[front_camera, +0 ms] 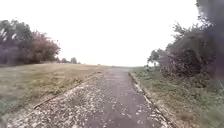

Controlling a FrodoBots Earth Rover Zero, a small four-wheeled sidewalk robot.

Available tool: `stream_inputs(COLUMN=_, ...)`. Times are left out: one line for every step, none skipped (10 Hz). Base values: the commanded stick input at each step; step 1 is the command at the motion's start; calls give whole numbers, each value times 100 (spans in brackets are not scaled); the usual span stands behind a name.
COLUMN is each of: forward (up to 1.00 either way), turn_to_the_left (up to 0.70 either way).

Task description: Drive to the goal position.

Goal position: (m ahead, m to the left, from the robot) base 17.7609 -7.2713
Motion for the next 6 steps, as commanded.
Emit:
stream_inputs(forward=100, turn_to_the_left=0)
stream_inputs(forward=100, turn_to_the_left=0)
stream_inputs(forward=100, turn_to_the_left=0)
stream_inputs(forward=100, turn_to_the_left=0)
stream_inputs(forward=100, turn_to_the_left=0)
stream_inputs(forward=100, turn_to_the_left=0)
